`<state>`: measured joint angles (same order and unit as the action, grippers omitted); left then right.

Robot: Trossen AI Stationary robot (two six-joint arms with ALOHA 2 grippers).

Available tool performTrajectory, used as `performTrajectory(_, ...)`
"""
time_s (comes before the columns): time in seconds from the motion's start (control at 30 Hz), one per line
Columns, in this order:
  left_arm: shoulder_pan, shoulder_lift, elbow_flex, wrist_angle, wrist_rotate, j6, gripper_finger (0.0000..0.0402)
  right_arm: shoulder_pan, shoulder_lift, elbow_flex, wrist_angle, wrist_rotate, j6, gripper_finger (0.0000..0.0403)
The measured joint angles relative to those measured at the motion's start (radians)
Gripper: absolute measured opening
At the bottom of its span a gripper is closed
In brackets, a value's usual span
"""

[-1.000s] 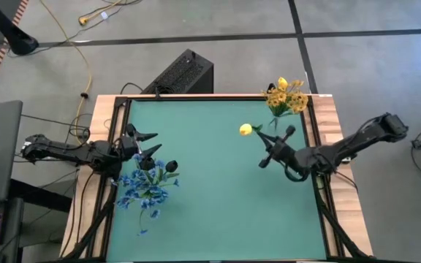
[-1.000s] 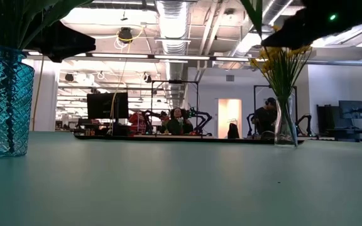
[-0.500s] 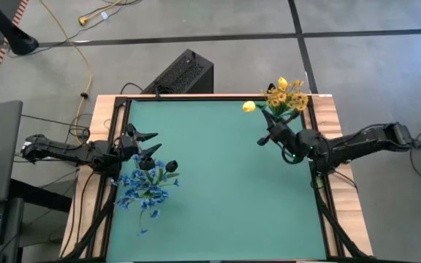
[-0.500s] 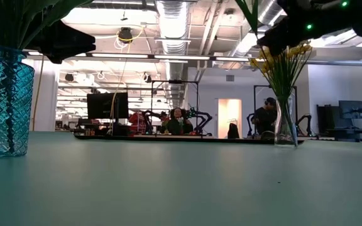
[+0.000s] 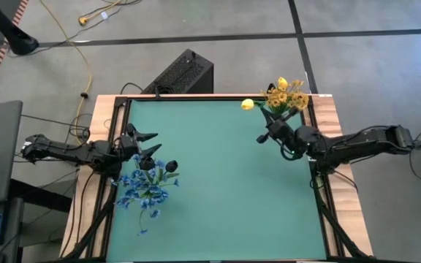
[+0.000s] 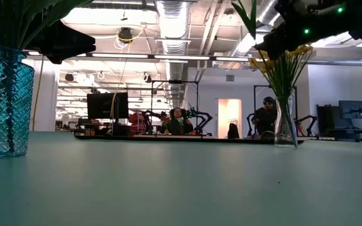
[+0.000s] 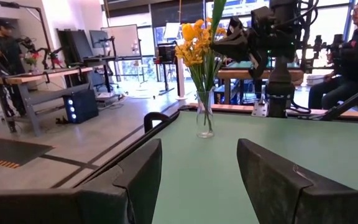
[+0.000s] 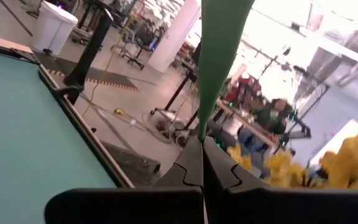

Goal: Sort flowers into vase by color
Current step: Put the yellow flower into the transparent flower vase

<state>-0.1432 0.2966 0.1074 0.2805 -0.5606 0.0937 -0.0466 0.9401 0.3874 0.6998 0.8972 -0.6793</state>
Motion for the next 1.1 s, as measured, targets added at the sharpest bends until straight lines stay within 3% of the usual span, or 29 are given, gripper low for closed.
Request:
performTrajectory(0.27,0.000,0.000,0.000,-0.002,0.000,-0.006,0.0199,-0.060,0.000,0.000,-0.082,0.014,0.141,0.0016)
performTrajectory(0.53,0.000,0.000,0.000,-0.002,0.000,-0.009,0.0199,-0.063,0.000,0.000,-0.117,0.127,0.152,0.0016)
performTrajectory(0.87,0.000,0.000,0.000,-0.009,-0.002,-0.009,0.0199,-0.089,0.000,0.000,-0.253,0.198,0.383,0.0017)
performTrajectory(1.1,0.000,0.000,0.000,-0.008,-0.002,-0.008,0.0199,-0.089,0.000,0.000,-0.273,0.319,0.482,0.0017)
